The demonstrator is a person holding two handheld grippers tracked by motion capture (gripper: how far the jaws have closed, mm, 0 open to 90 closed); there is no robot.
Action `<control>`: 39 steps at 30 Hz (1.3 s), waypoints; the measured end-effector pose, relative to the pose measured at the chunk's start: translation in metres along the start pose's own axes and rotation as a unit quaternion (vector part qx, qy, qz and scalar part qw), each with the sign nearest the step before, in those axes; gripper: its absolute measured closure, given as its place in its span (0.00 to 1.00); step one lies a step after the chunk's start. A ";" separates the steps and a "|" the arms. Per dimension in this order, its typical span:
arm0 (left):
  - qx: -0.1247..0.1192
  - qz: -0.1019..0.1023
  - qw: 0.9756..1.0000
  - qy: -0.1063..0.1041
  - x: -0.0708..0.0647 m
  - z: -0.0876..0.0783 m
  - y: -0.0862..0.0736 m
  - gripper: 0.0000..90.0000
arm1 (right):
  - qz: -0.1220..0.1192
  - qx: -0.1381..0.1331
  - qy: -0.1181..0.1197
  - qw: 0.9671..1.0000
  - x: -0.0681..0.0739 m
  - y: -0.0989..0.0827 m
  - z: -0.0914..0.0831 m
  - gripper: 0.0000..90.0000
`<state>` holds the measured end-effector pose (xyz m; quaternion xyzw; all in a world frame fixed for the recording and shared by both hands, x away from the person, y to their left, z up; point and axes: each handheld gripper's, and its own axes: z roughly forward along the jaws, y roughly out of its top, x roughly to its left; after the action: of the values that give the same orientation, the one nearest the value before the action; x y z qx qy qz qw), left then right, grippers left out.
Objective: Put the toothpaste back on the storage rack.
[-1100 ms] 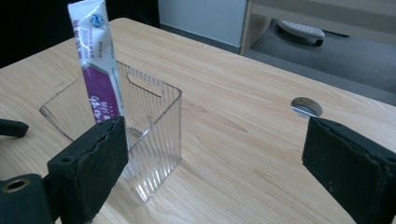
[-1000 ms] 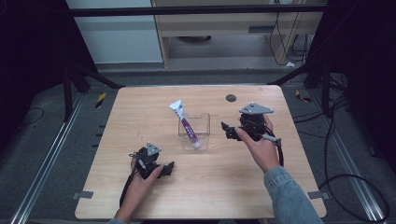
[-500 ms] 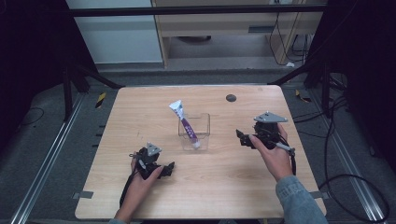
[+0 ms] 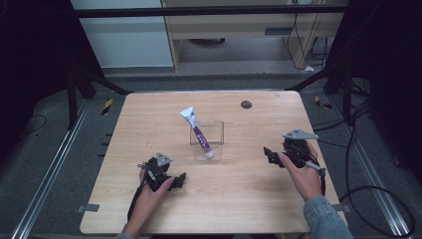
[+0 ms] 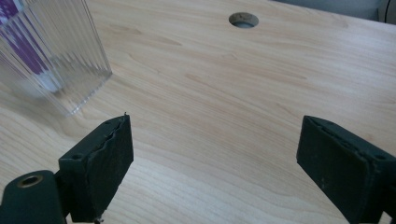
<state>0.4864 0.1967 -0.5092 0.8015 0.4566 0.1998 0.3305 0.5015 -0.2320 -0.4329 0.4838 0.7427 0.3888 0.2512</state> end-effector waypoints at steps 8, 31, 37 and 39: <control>0.000 0.000 1.000 0.000 0.000 0.000 0.000 0.00 | 0.015 0.023 -0.001 1.000 -0.014 -0.012 0.005 0.15; 0.000 0.000 1.000 0.000 0.000 0.000 0.000 0.00 | 0.083 0.053 -0.027 0.995 -0.041 -0.033 0.039 0.13; 0.000 0.000 1.000 0.000 0.000 0.000 0.000 0.00 | 0.110 0.040 -0.044 0.992 -0.047 -0.036 0.049 0.14; 0.000 0.000 1.000 0.000 0.000 0.000 0.000 0.00 | 0.110 0.038 -0.050 0.992 -0.047 -0.037 0.052 0.14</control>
<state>0.4864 0.1967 -0.5092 0.8015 0.4566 0.1998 0.3304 0.5407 -0.2664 -0.4930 0.5910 0.6857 0.3605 0.2250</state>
